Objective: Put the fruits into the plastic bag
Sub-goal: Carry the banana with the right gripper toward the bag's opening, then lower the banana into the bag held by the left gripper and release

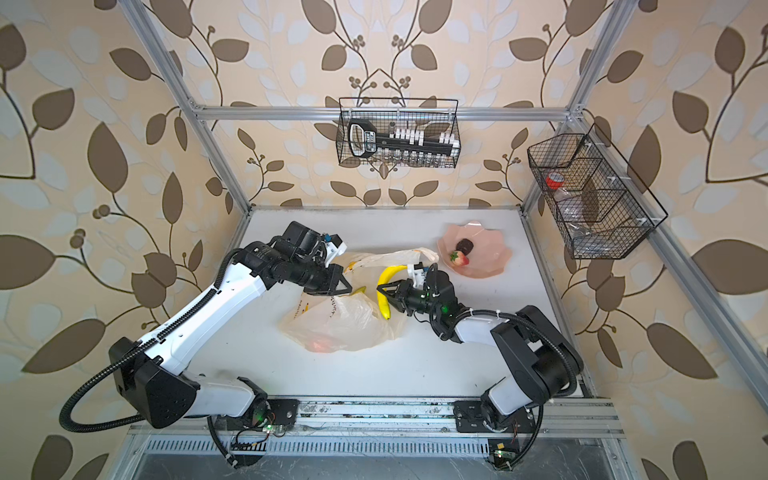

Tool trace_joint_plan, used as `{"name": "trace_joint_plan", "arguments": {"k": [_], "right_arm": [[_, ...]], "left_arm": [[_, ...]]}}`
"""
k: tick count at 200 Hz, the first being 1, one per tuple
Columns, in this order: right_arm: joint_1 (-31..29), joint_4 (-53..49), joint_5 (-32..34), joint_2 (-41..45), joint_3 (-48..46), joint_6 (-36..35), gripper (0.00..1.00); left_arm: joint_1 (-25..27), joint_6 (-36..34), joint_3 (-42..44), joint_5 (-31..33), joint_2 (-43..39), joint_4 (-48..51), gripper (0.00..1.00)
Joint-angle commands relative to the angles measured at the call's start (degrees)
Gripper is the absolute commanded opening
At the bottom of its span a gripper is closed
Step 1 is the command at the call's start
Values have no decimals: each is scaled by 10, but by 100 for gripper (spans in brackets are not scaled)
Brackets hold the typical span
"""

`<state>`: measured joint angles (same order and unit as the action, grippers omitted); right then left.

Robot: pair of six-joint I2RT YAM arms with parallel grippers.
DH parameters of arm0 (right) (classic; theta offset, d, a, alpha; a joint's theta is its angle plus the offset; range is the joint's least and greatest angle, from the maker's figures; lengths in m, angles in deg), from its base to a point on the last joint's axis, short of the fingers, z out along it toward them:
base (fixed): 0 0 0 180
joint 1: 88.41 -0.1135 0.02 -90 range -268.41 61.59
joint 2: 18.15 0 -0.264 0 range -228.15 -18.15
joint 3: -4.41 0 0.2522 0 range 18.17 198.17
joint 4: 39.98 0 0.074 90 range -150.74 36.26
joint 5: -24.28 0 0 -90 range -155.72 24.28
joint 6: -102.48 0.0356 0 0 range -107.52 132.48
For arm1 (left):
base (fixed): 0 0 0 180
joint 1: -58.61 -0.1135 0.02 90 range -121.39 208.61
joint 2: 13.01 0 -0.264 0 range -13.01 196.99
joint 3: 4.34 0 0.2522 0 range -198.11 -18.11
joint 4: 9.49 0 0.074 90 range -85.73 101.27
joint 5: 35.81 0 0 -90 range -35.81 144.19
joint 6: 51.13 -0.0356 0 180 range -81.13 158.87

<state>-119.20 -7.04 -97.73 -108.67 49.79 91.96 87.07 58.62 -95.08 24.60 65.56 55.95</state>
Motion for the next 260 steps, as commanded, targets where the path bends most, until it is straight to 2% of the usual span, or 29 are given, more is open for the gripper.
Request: {"name": "trace_joint_plan", "arguments": {"k": [1,58,83,114,161,209,233,260], "right_arm": [[-22,60,0,-37,34,35,10],[-92,37,9,-119,119,45,7],[-118,8,17,-151,154,53,9],[-148,-57,8,-180,207,39,16],[-151,-112,8,-191,235,33,29],[-154,-133,-4,-199,249,29,31],[-154,-134,-5,-199,248,30,40],[-154,-128,-9,-196,247,27,58]], "left_arm": [[3,2,-9,-7,-4,-7,0],[4,3,-12,-6,-5,-10,0],[5,5,-9,-7,-5,-12,0],[6,5,-8,-5,-8,-13,0],[6,9,-6,-5,-10,-18,0],[6,9,-6,-4,-11,-18,0],[6,9,-4,-4,-13,-18,0],[6,8,0,-3,-16,-17,0]]}}
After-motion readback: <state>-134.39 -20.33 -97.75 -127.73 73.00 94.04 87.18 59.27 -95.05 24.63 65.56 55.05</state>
